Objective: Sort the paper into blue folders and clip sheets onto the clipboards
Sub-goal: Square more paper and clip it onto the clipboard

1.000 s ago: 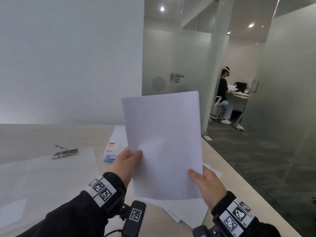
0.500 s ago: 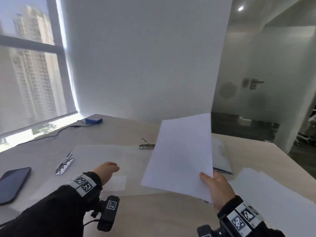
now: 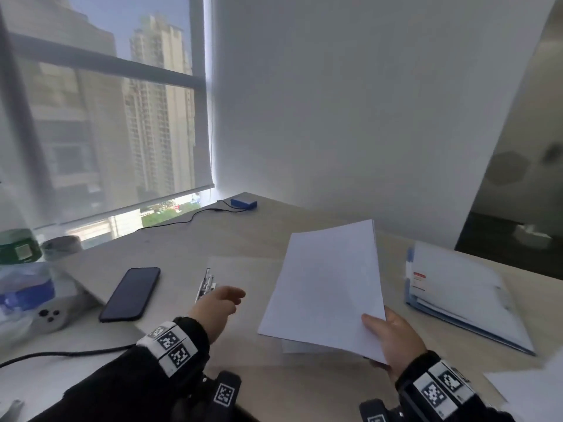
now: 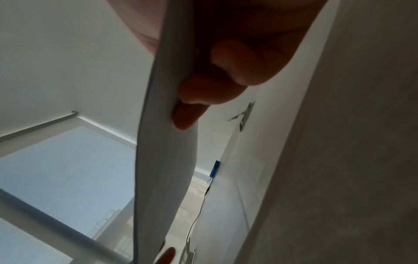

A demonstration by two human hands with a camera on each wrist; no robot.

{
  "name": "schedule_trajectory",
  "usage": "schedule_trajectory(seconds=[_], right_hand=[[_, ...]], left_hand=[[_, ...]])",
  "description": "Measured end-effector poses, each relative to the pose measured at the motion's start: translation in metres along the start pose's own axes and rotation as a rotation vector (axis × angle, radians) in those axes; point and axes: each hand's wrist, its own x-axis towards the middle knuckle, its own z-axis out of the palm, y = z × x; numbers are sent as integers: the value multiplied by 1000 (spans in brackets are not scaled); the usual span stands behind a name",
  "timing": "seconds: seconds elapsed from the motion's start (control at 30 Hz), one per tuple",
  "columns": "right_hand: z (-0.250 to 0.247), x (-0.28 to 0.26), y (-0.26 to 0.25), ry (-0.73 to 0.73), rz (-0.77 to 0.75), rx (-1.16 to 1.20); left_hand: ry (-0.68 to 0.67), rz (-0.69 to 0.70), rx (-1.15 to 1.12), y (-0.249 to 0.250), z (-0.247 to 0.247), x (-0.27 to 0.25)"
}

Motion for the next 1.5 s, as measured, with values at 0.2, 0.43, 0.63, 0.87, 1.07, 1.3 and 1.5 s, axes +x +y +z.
schedule_trajectory(seconds=[0.2,0.43,0.63,0.87,1.07,1.3,1.5], right_hand=[[56,17,2,-163,121,-45],[100,24,-6,-275,164,-67],[119,31,-7,-281,166,-147],[114,43,-8,-310,155,-191],[97,44,-2,-362,258,-272],[97,46,-1,-343,206,-348],[96,45,0,-353,191,-354]], left_hand=[[183,-73,-163,-36,-53,31],[95,-144,-145,-44,-62,36],[109,-112,-130,-45,-60,38],[51,-187,-164,-33,-67,44],[88,-175,-21,-25,-74,76],[171,-108,235,8,-62,89],[232,-109,-249,-2,-68,88]])
